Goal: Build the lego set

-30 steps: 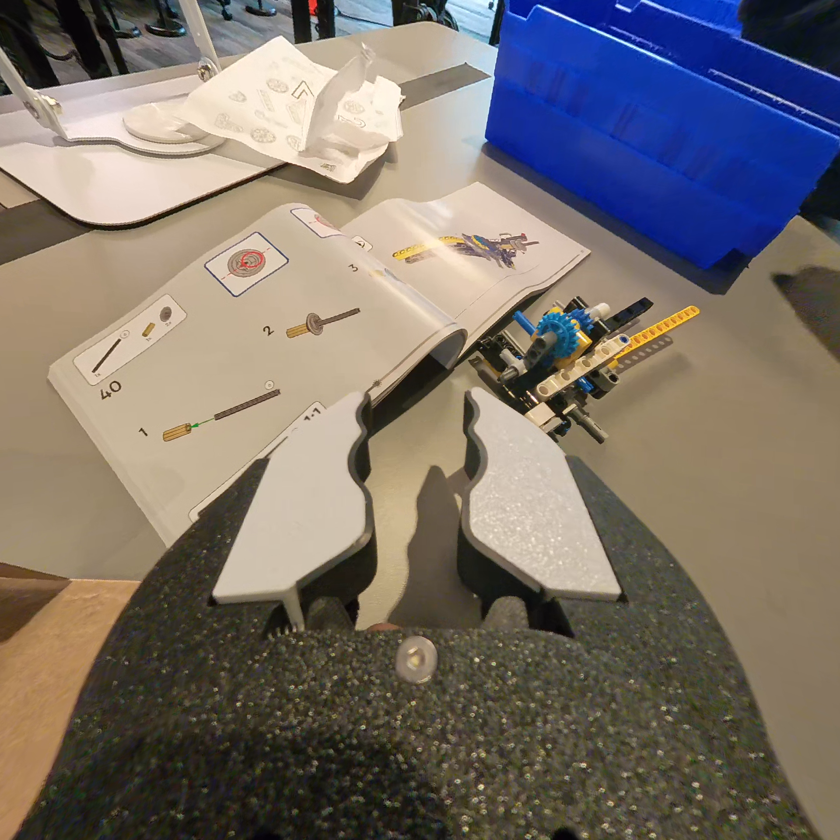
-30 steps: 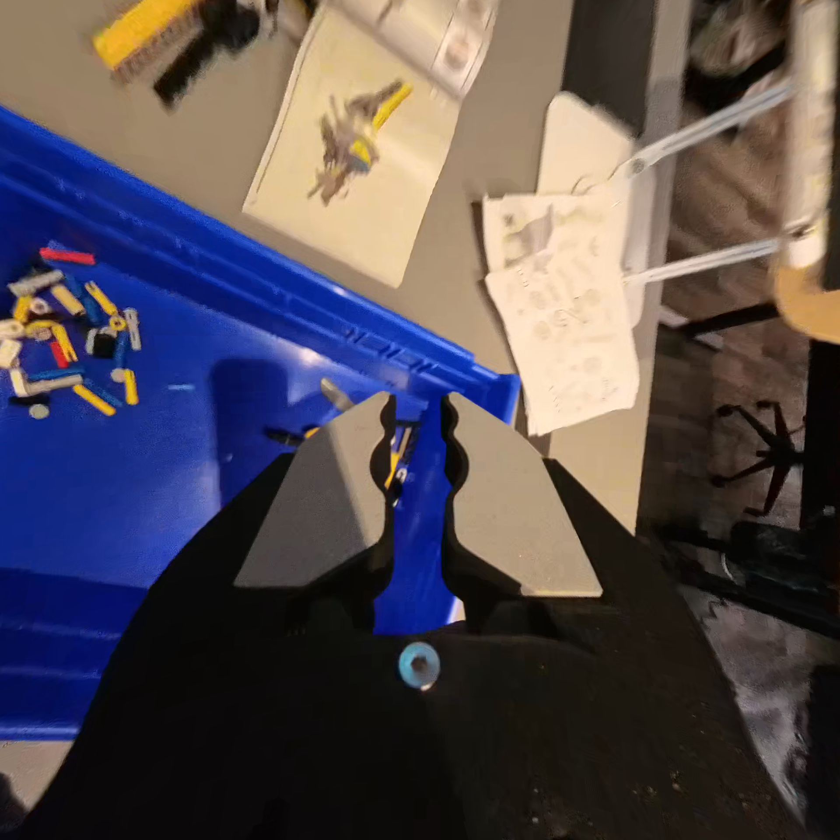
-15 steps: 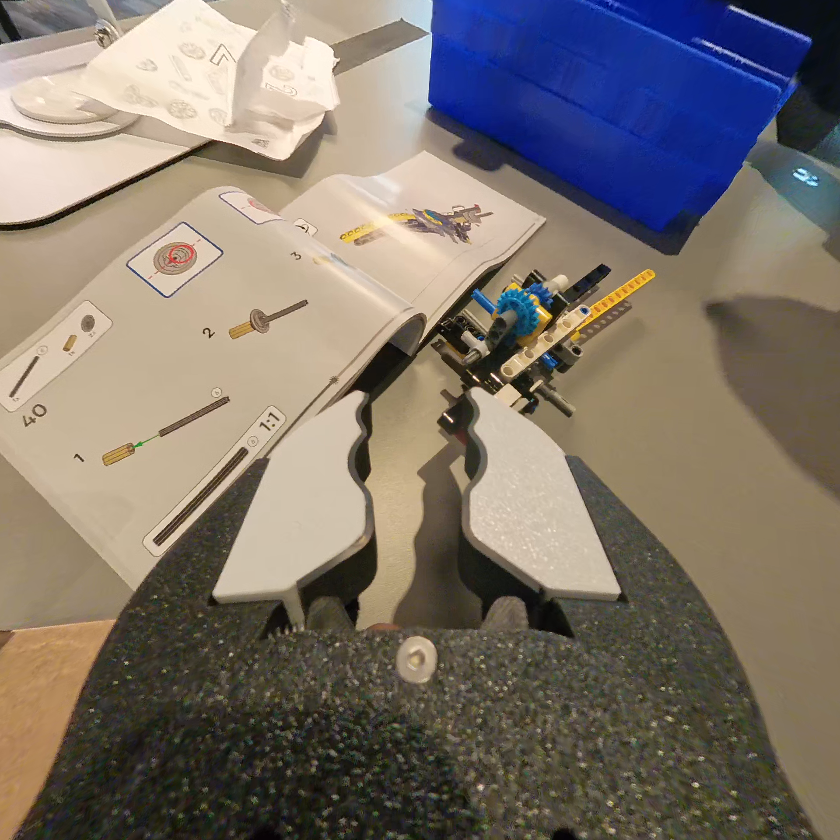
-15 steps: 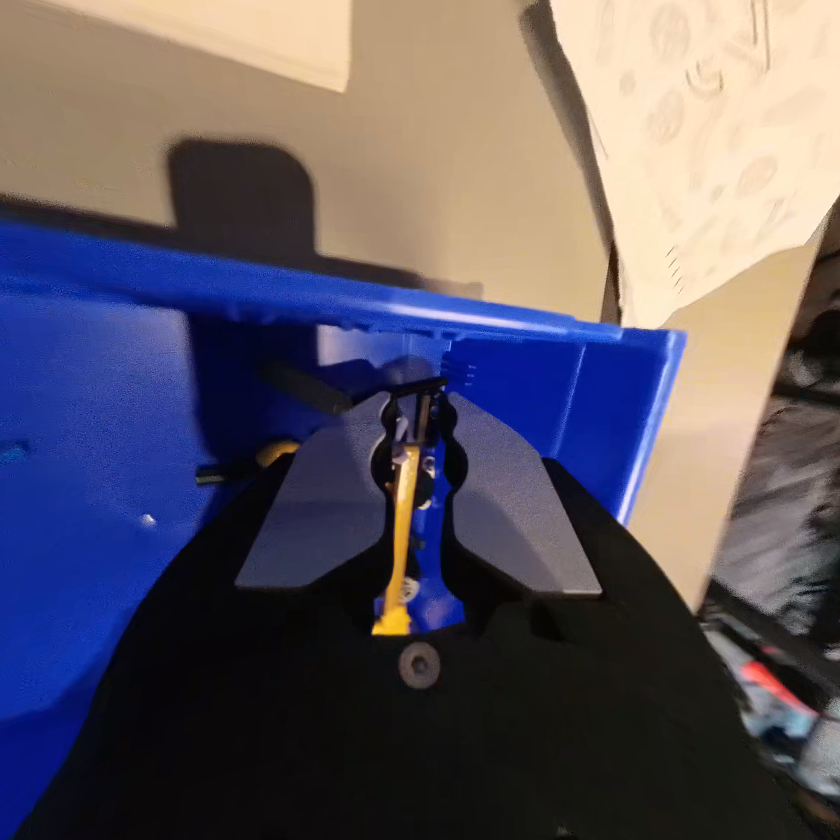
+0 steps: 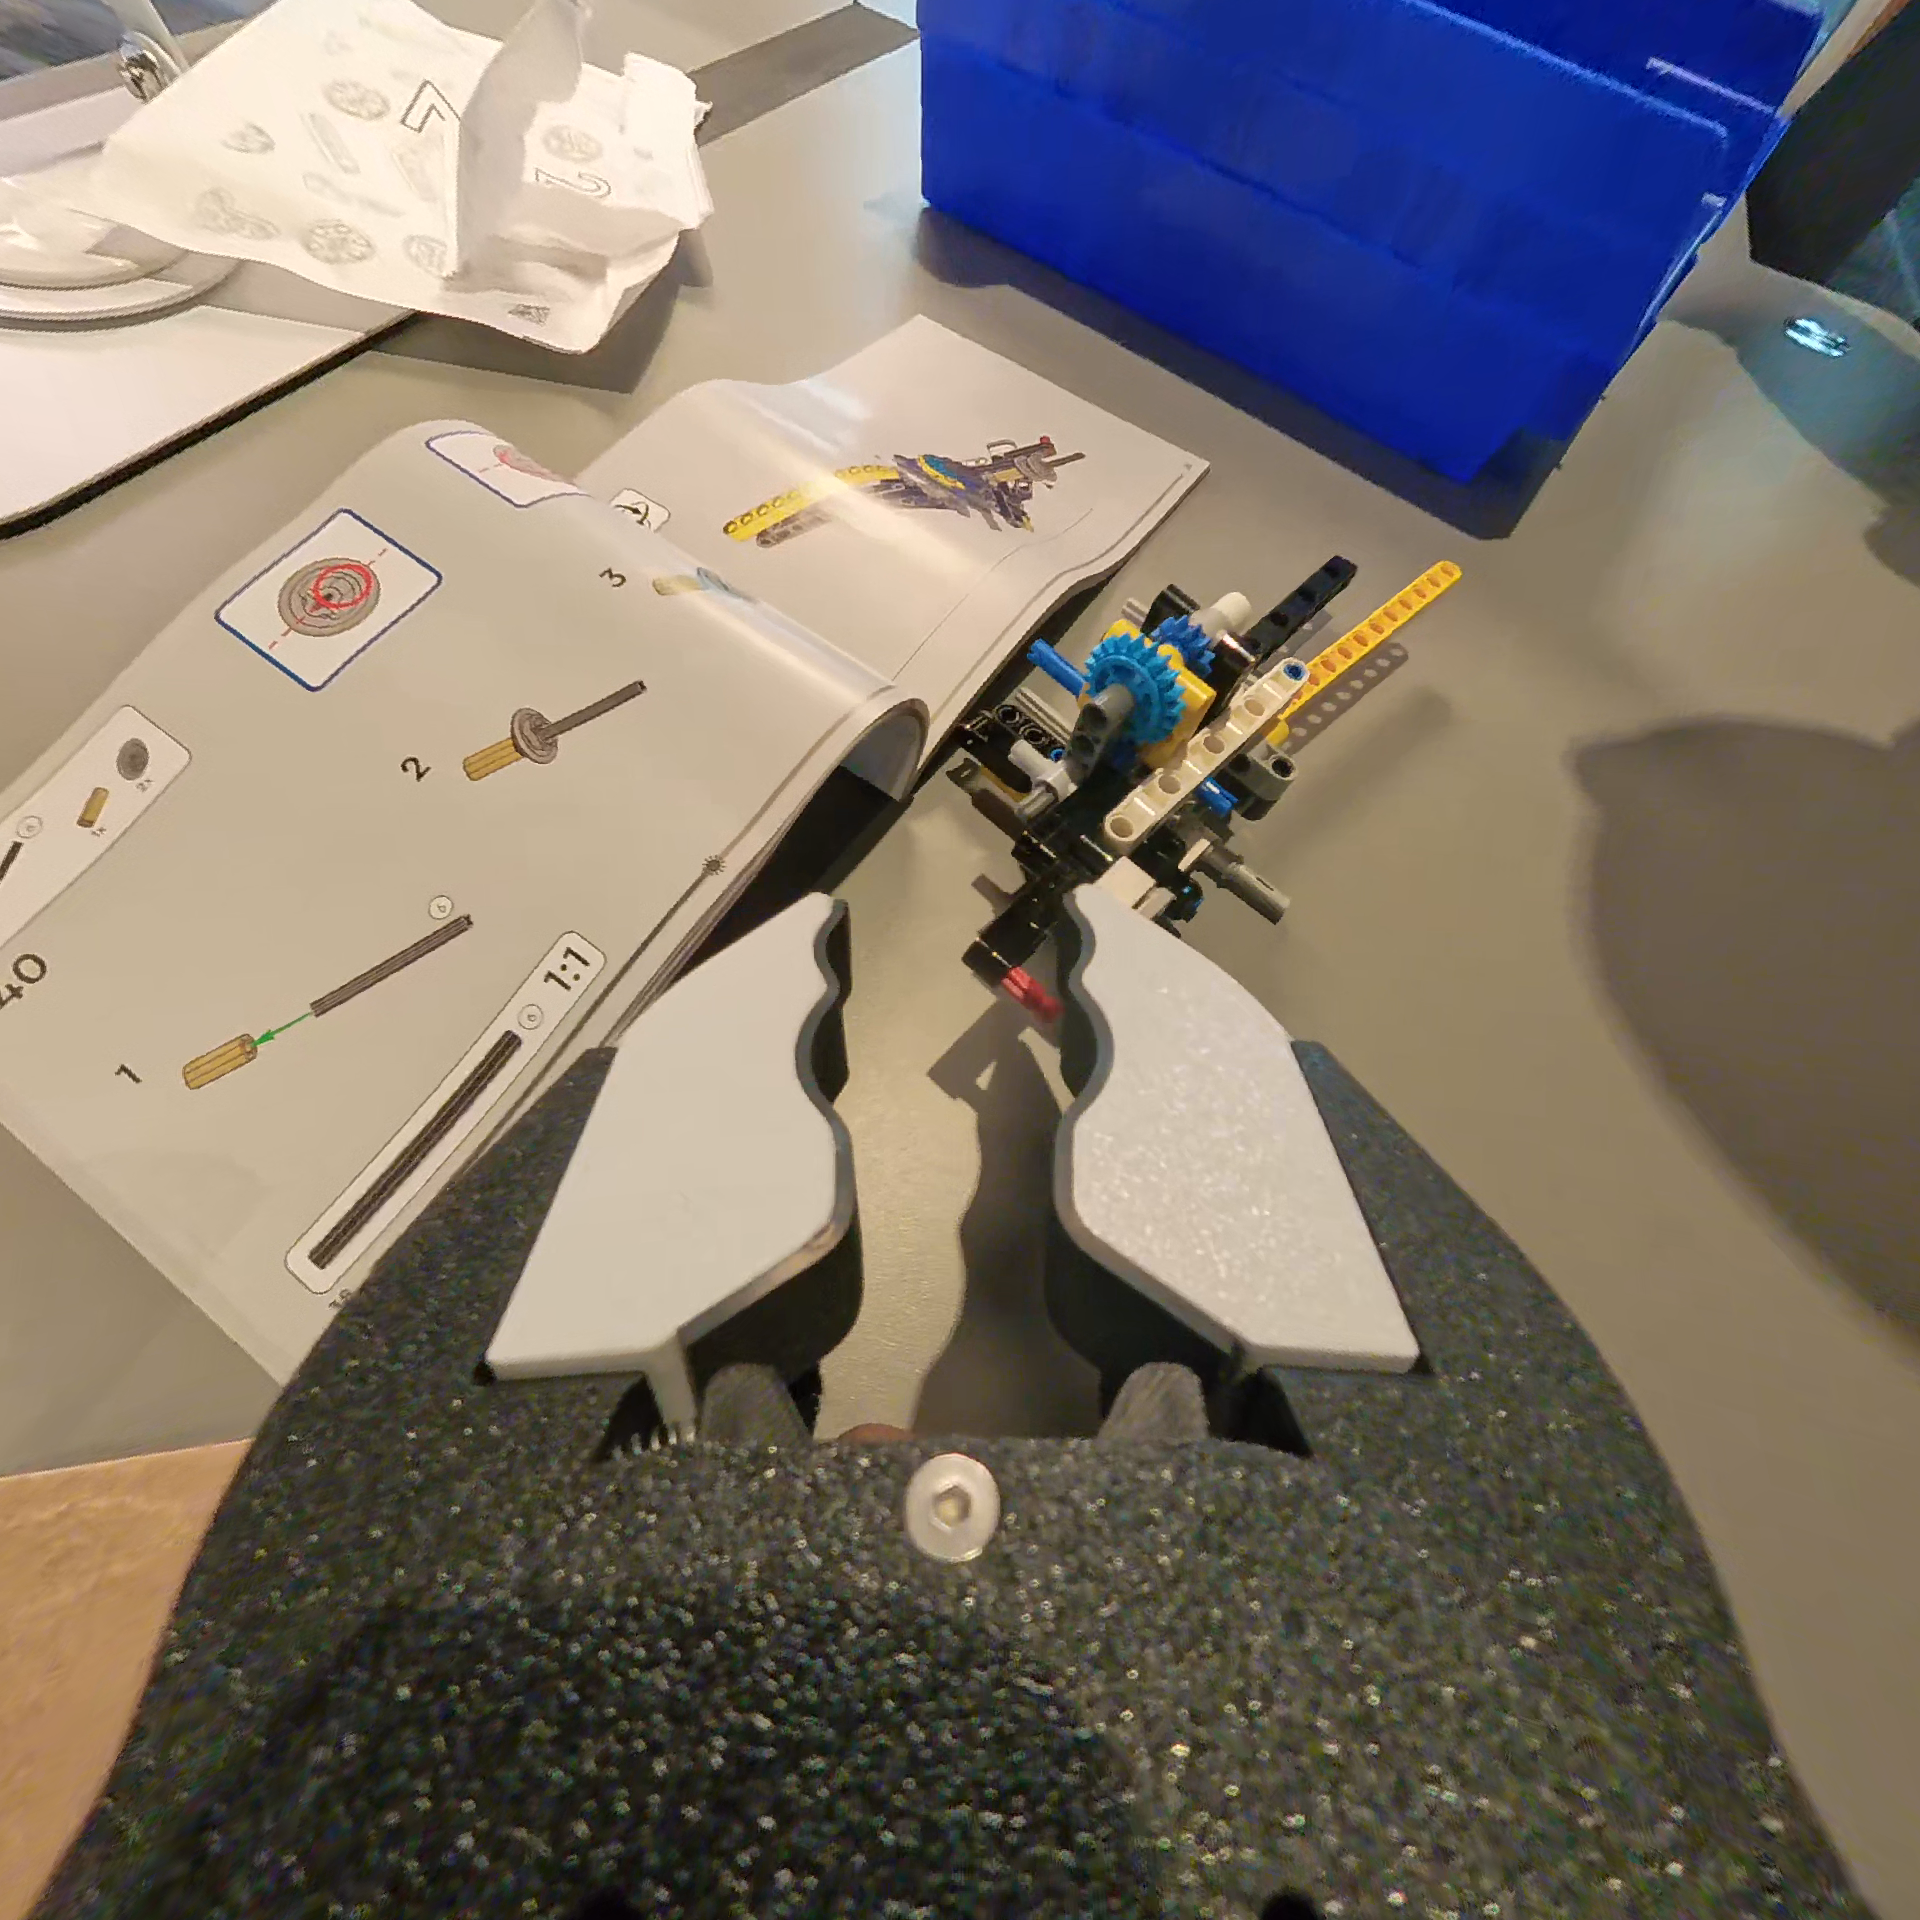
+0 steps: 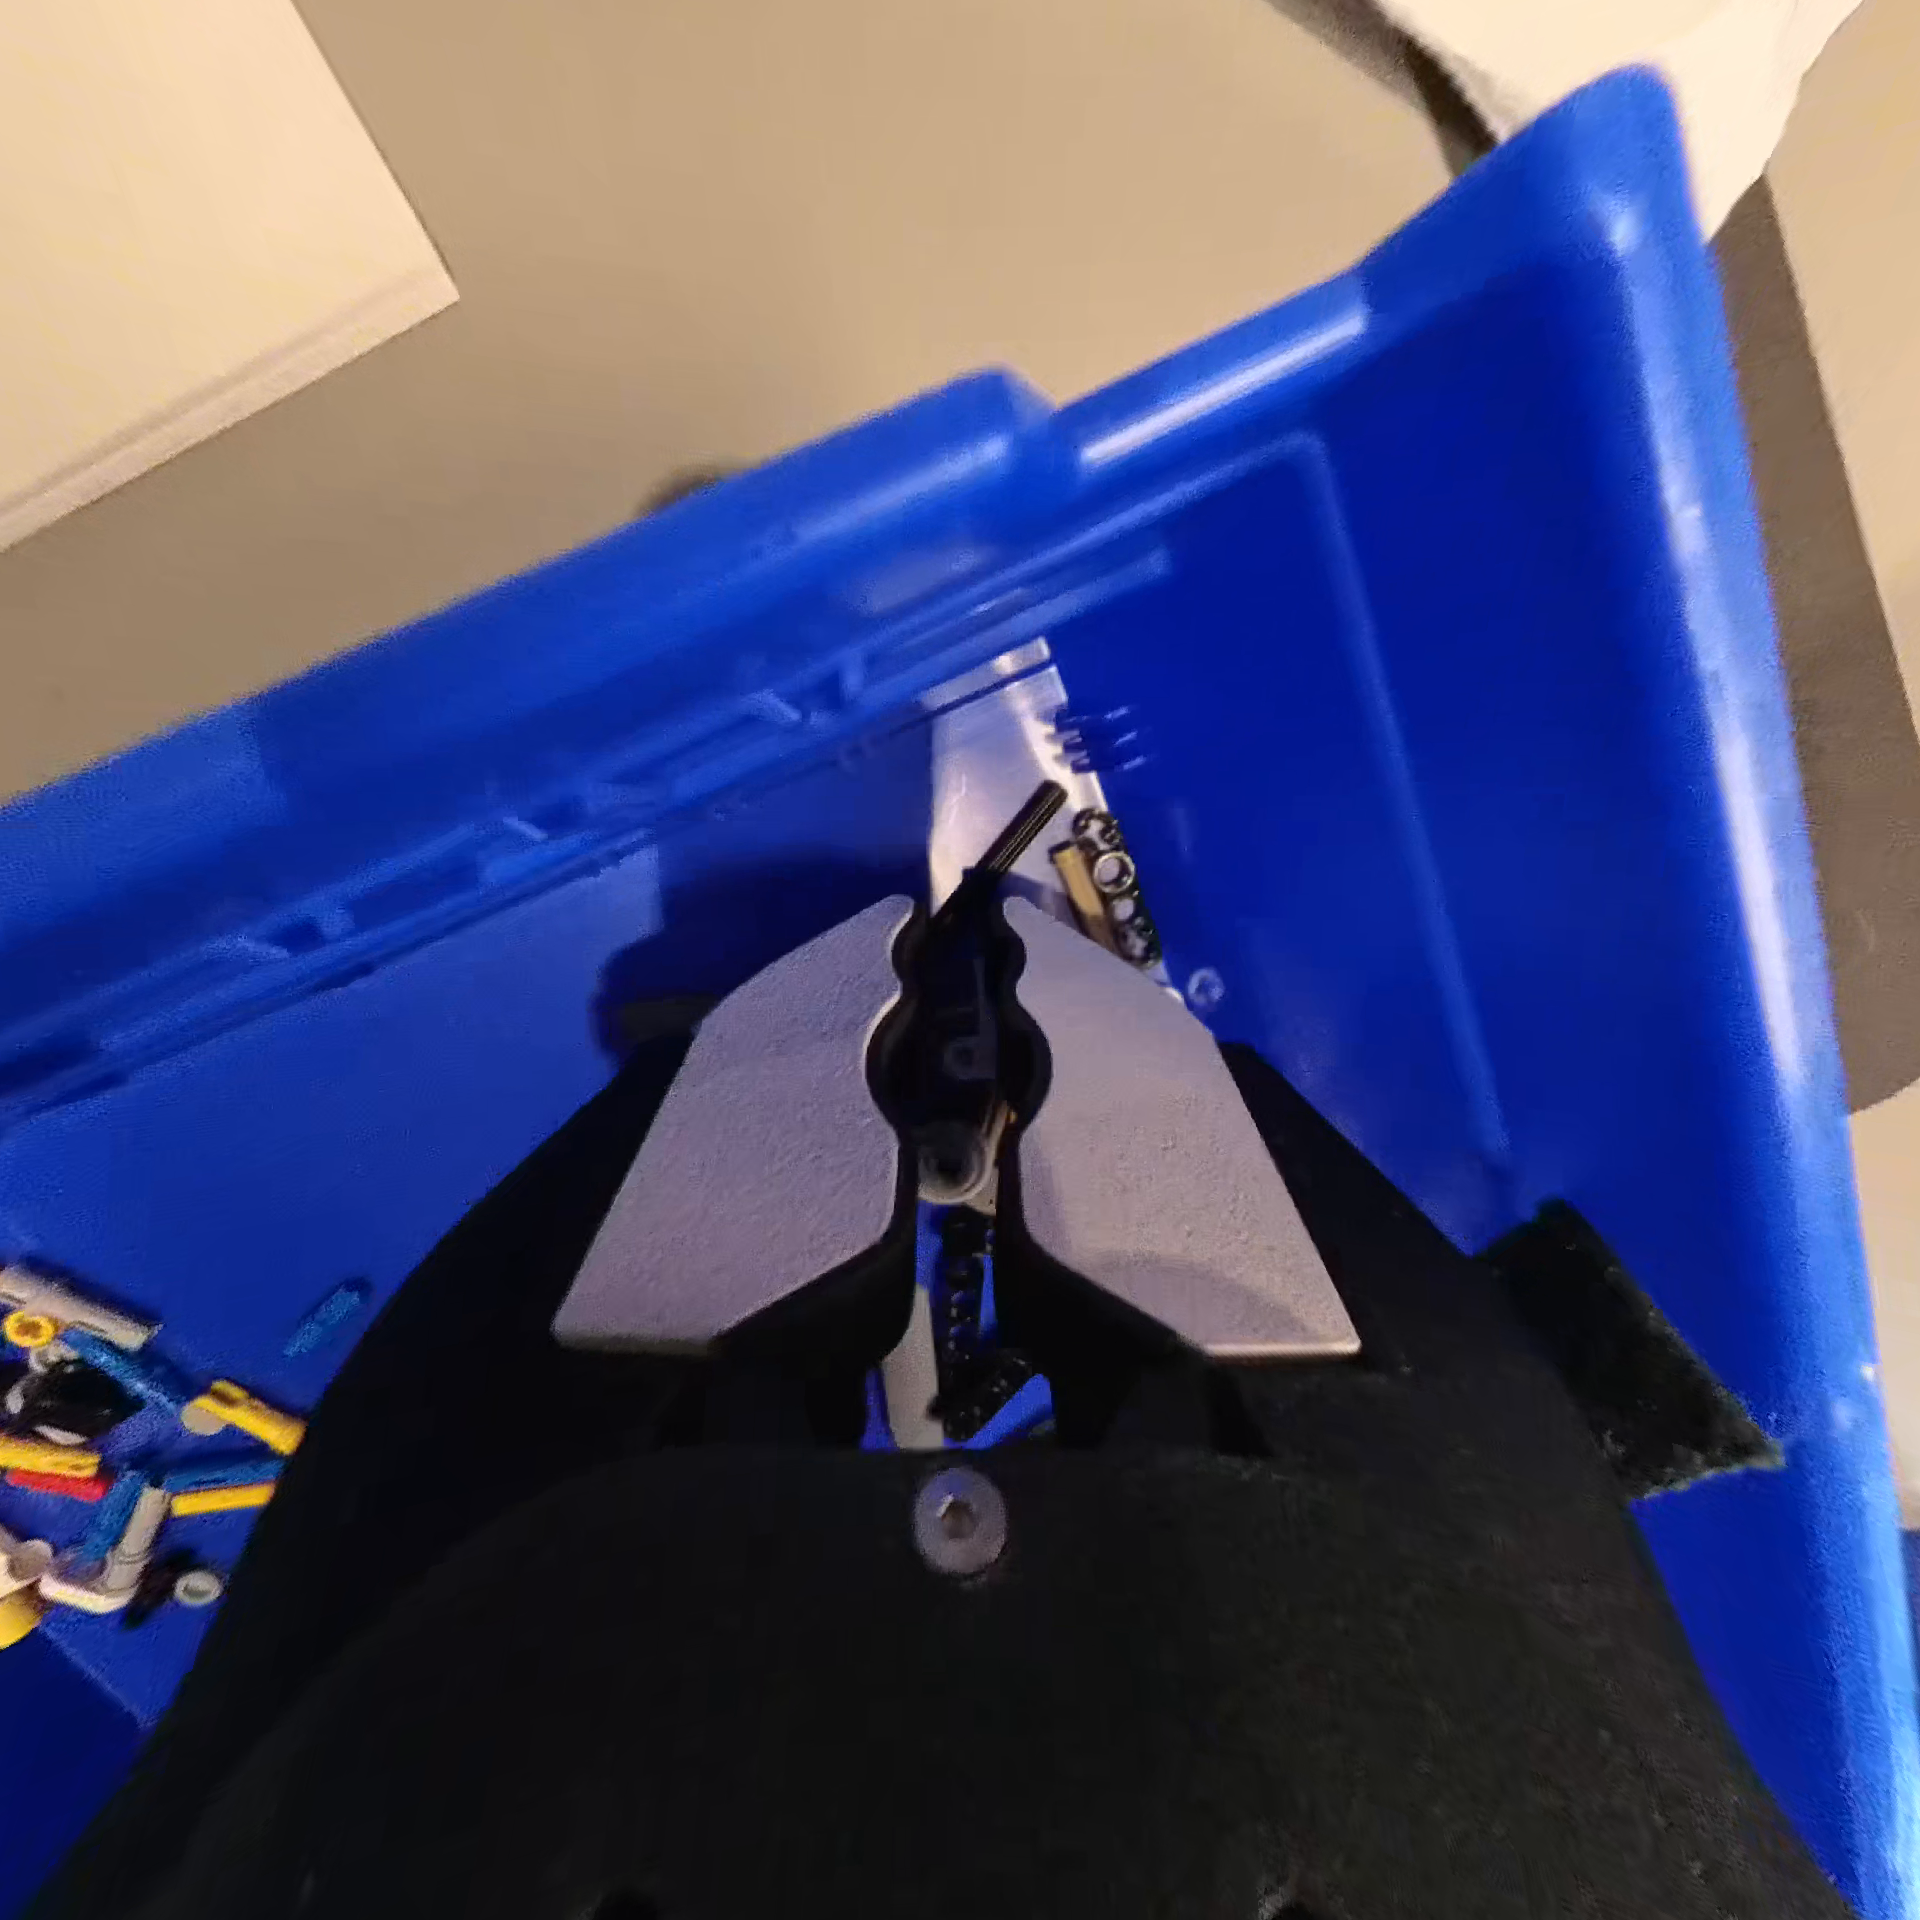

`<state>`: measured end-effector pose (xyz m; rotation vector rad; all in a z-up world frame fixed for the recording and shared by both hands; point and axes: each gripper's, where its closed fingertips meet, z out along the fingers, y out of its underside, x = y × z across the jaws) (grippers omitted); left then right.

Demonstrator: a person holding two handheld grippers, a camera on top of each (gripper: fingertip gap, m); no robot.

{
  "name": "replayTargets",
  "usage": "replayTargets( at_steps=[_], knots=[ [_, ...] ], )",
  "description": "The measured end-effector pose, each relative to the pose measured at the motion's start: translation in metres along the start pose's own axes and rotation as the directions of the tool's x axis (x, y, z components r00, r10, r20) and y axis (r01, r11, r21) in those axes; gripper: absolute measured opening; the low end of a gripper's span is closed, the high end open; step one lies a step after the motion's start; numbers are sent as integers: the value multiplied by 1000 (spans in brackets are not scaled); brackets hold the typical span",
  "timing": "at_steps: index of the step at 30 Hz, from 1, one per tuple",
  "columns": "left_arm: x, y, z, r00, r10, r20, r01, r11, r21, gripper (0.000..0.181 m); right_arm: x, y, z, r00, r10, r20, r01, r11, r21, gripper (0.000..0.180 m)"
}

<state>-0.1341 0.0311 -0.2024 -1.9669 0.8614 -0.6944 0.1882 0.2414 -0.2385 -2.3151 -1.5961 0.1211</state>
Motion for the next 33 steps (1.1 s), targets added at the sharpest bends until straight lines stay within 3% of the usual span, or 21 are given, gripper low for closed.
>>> replayTargets(
  at_steps=[12, 24, 28, 33],
  knots=[
    [3, 1, 0, 1000, 6, -12, -6, 1000, -1, 38, -11, -1, -4, 998, 14, 65, -14, 1000, 6, 17],
    [4, -5, -5, 1000, 12, -12, -12, 999, 52, 38, -9, -2, 0, 997, 7, 76, -6, 1000, -13, 6],
    [4, -9, -9, 1000, 20, -2, -19, 995, 93, 38, -11, -8, -13, 995, 13, 101, -18, 999, 50, 0],
    [6, -12, -13, 999, 28, -15, -26, 992, 127, 37, -29, -13, -57, 981, 75, 181, -114, 971, 213, 0]
  ],
)
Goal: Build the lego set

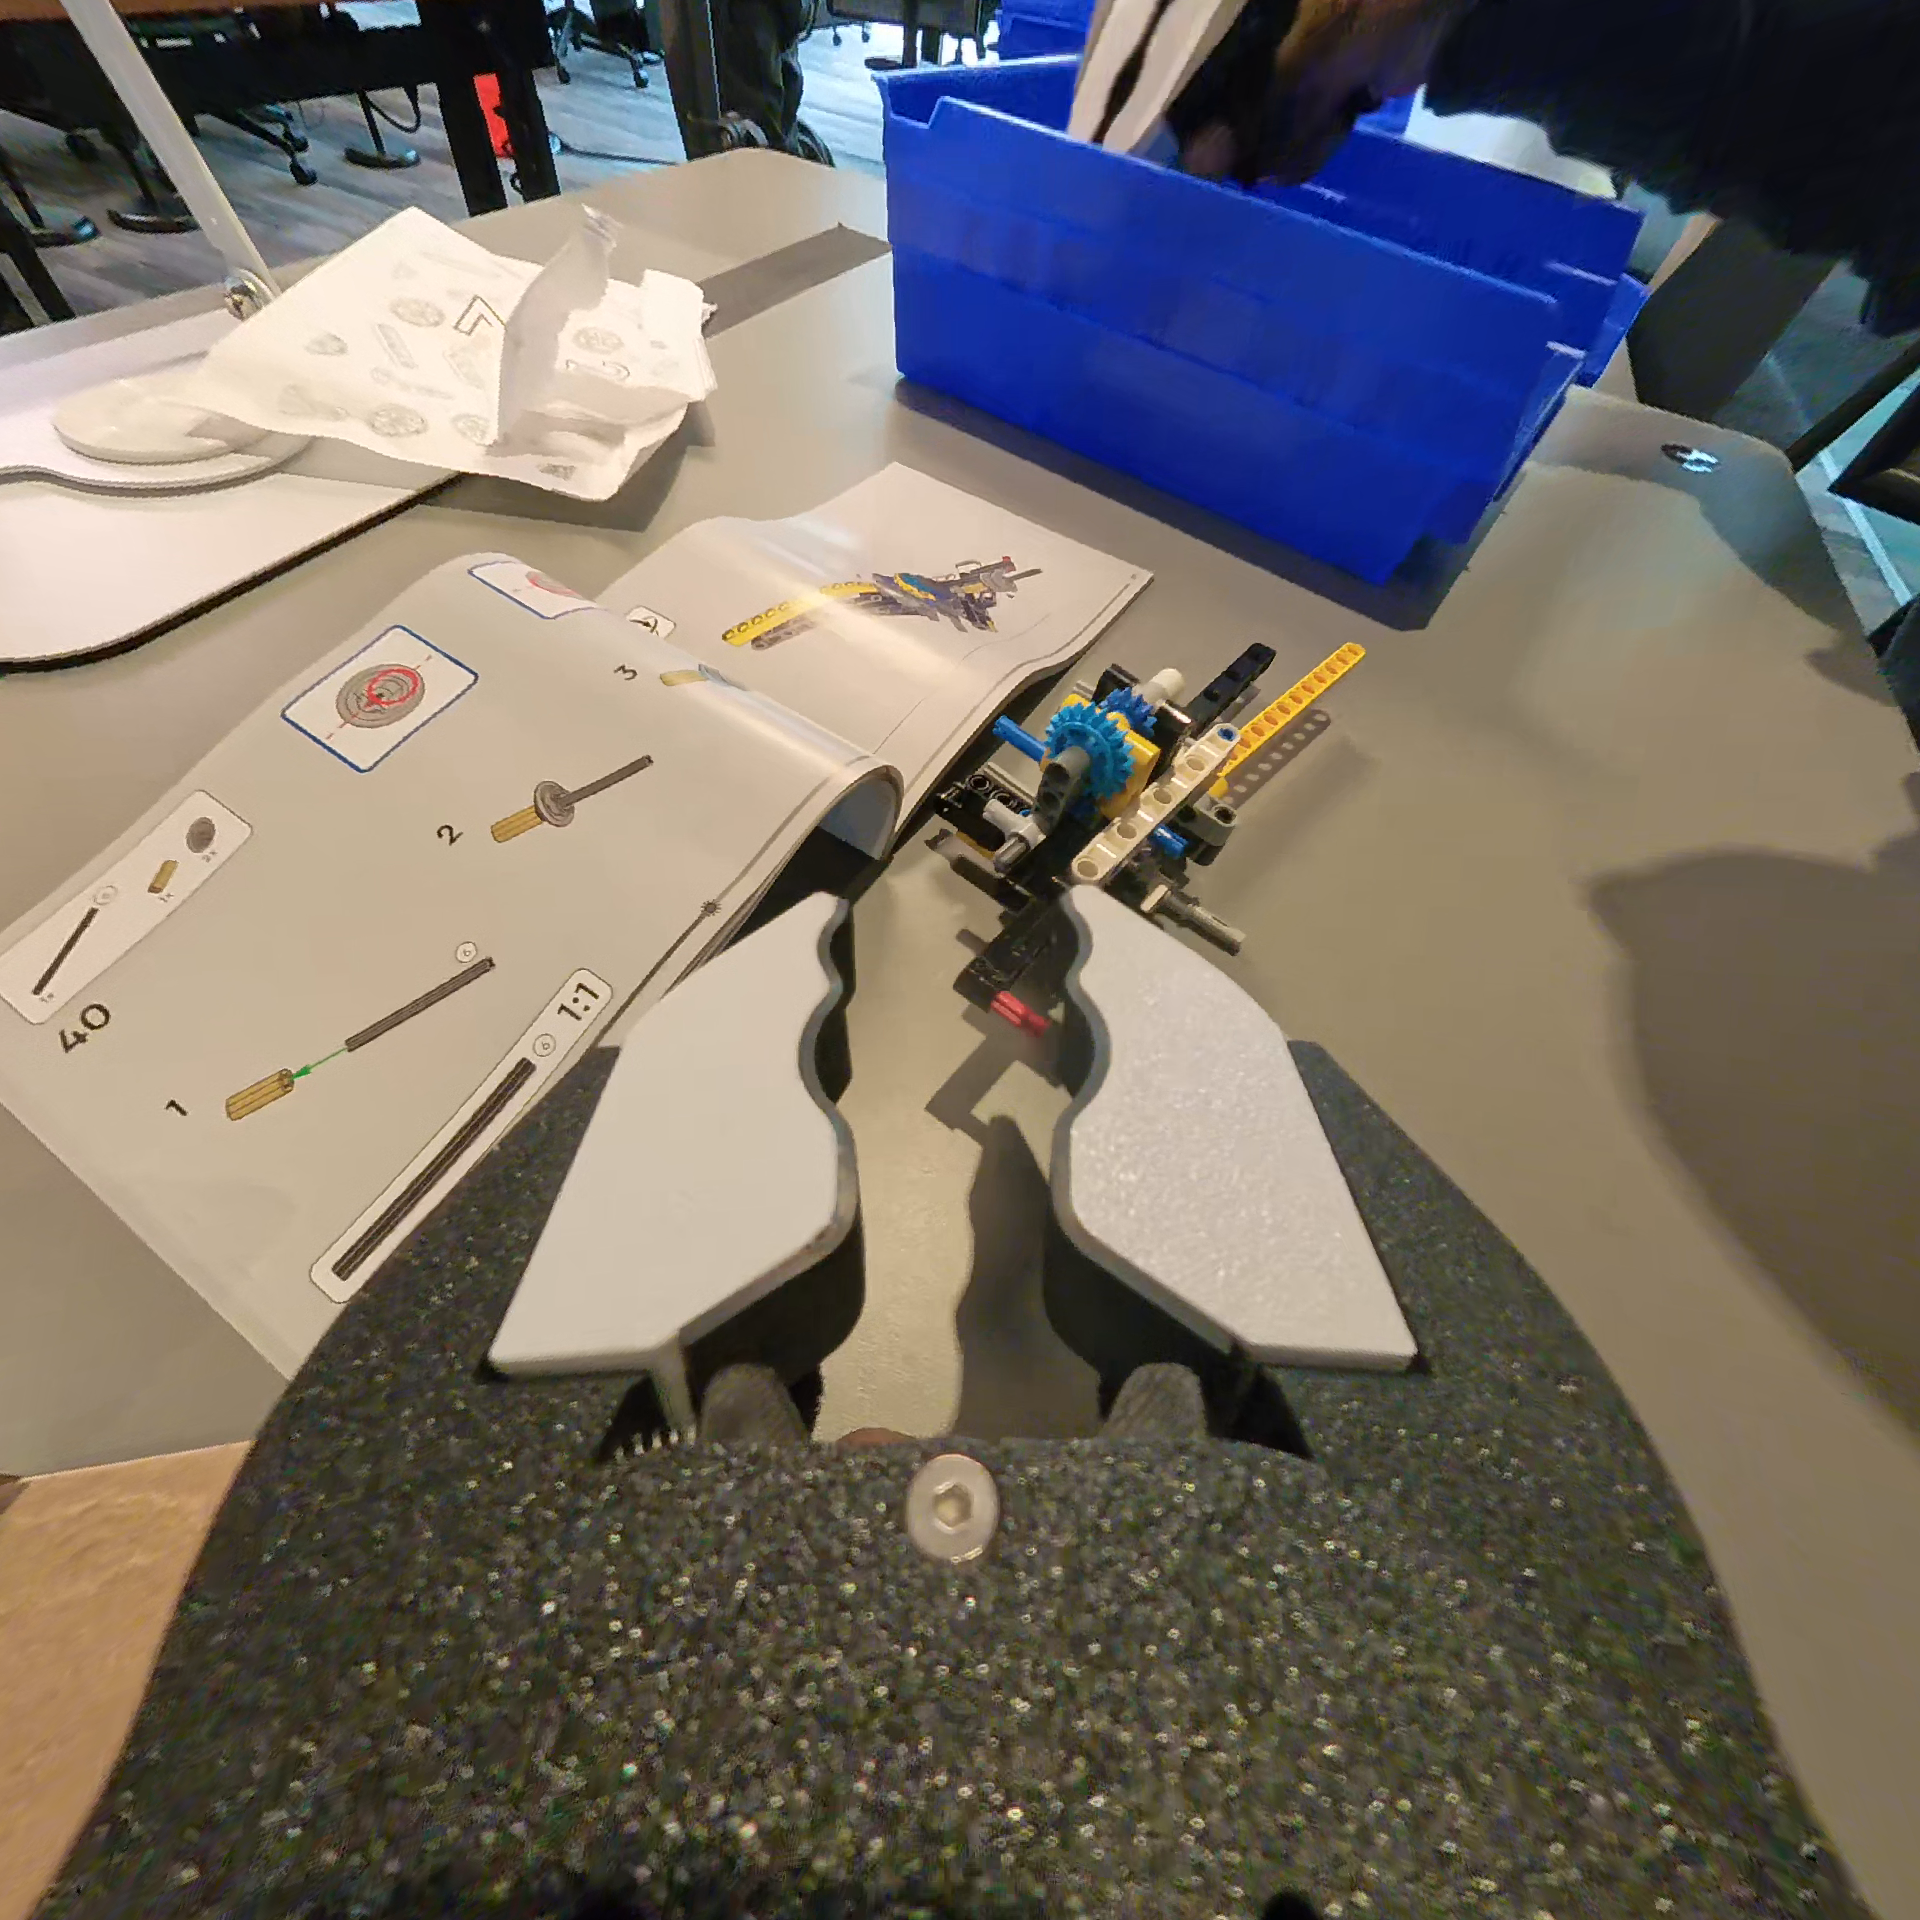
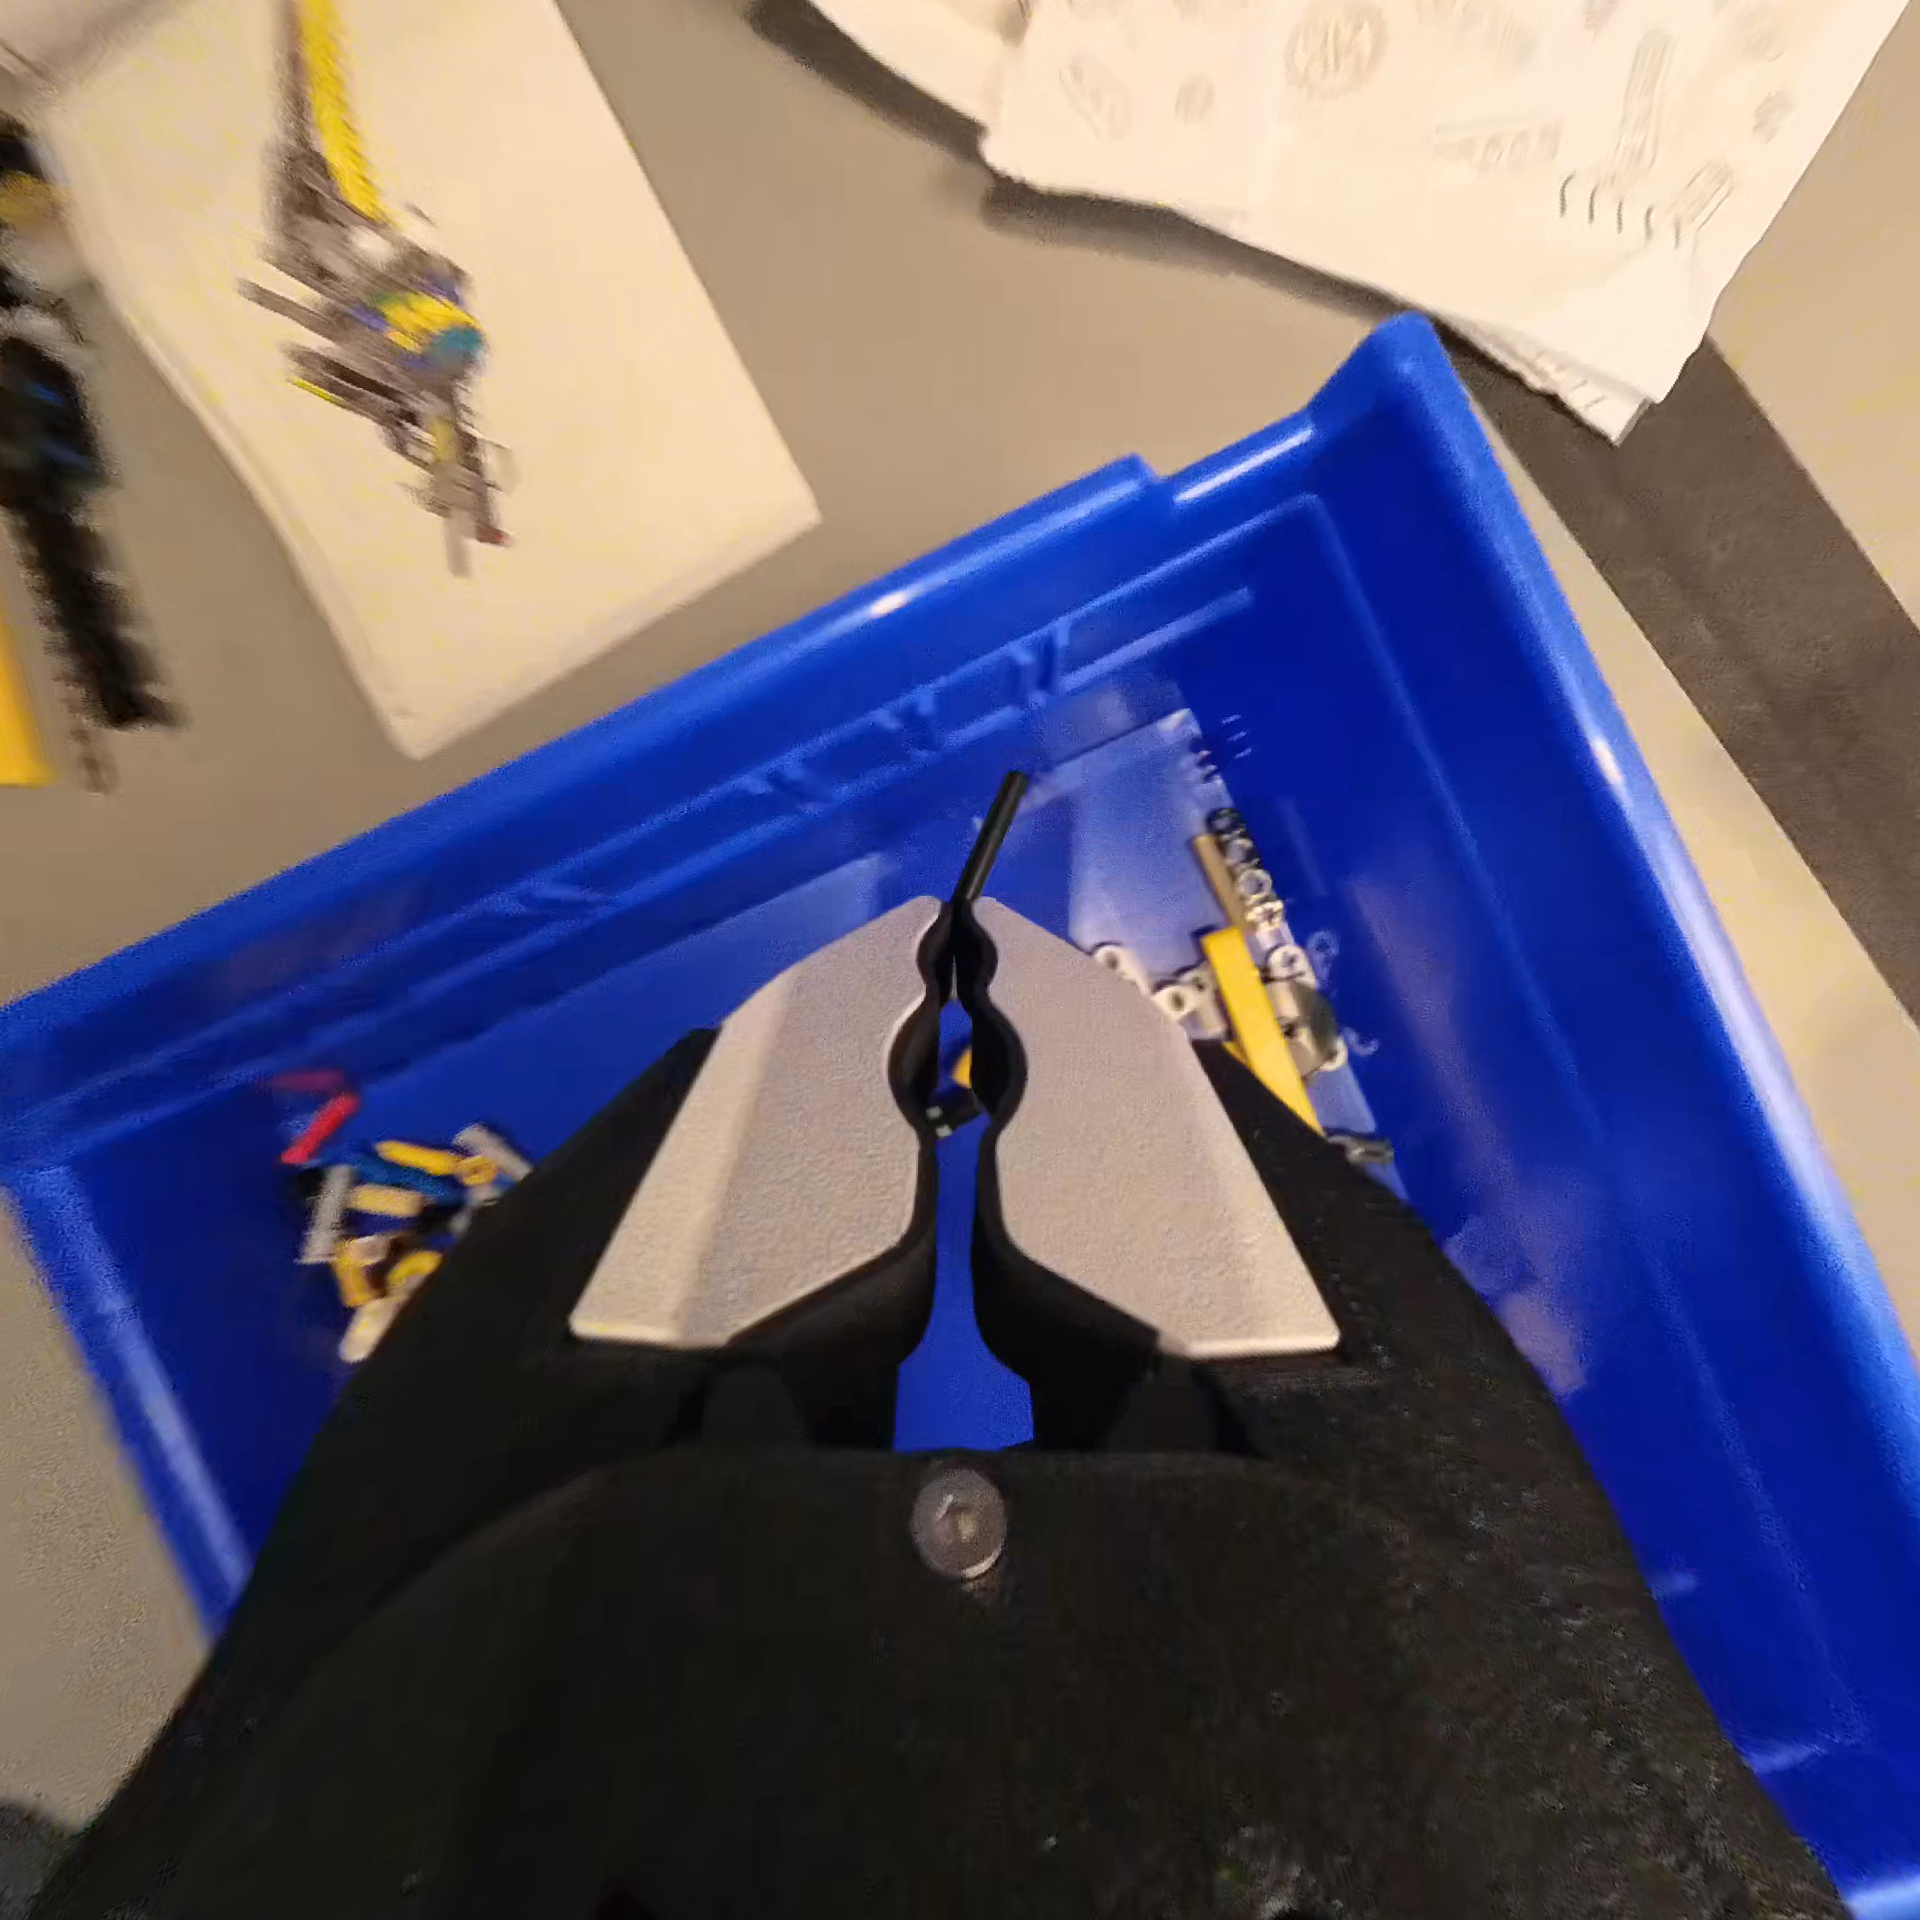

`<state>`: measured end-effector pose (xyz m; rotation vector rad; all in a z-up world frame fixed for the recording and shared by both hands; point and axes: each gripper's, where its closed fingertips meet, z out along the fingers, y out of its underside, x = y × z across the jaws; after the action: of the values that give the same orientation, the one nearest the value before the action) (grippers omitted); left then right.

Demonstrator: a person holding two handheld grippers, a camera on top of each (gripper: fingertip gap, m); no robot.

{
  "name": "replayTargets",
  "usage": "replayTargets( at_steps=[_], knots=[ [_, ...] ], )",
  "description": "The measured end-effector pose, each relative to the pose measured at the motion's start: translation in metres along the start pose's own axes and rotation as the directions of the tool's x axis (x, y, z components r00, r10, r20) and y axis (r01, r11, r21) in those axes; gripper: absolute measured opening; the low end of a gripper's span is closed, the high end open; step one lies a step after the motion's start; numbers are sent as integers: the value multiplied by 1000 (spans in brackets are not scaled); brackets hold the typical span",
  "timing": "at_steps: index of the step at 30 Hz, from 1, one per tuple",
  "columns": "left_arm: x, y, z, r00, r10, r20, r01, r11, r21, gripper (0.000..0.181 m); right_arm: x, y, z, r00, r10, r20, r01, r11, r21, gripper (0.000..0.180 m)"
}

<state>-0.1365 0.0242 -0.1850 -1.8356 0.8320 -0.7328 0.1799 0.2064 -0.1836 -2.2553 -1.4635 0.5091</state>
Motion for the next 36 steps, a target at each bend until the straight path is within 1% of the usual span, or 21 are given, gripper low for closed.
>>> replayTargets(
  at_steps=[2, 5, 7, 8, 11, 14, 18, 21, 22, 24, 28, 31, 32, 35, 36],
  knots=[
    [3, -1, -2, 1000, 2, -13, -2, 1000, 11, 37, -17, -5, -26, 997, 51, 49, -56, 993, 100, 0],
    [7, -1, -5, 999, 8, -32, -7, 1000, 19, 36, -50, -13, -74, 984, 99, 150, -141, 944, 298, 0],
    [10, -1, -6, 999, 13, -47, -12, 1000, 25, 36, -71, -15, -97, 973, 118, 199, -188, 904, 383, 0],
    [11, -1, -7, 998, 14, -54, -13, 1000, 26, 36, -82, -14, -101, 972, 114, 203, -188, 897, 399, 0],
    [15, 1, -8, 997, 20, -71, -19, 1000, 17, 36, -97, -2, -94, 991, 102, 87, -127, 926, 355, 0],
    [19, 3, -8, 996, 33, -83, -33, 999, 7, 36, -91, 13, -77, 998, 64, -24, -56, 965, 257, 0],
    [21, 5, -8, 996, 42, -84, -43, 999, -2, 36, -79, 30, -39, 998, 65, -25, -63, 994, 93, 2],
    [22, 6, -8, 996, 49, -80, -50, 999, -6, 36, -85, 37, -9, 998, 62, 15, -62, 998, -3, 11],
    [22, 5, -8, 996, 48, -78, -48, 999, -4, 36, -85, 40, -1, 999, 50, 7, -50, 998, -30, 15],
    [21, 4, -10, 996, 40, -76, -39, 999, 9, 36, -85, 45, 9, 999, 26, -20, -27, 998, -65, 23],
    [18, 0, -13, 997, 11, -80, -8, 999, 38, 36, -86, 55, 23, 999, 24, -33, -27, 995, -94, 31],
    [17, -1, -14, 996, -5, -84, 9, 999, 50, 36, -82, 67, 31, 996, -18, -87, 5, 989, -147, 32],
    [17, -2, -14, 996, -7, -84, 11, 999, 52, 36, -81, 66, 31, 994, -36, -105, 21, 991, -134, 32],
    [16, -2, -15, 997, -9, -80, 14, 998, 58, 36, -87, 66, 32, 994, -56, -92, 43, 989, -139, 19],
    [16, -3, -15, 997, -9, -78, 13, 998, 60, 36, -89, 66, 32, 994, -67, -86, 55, 989, -139, 8]
  ],
)
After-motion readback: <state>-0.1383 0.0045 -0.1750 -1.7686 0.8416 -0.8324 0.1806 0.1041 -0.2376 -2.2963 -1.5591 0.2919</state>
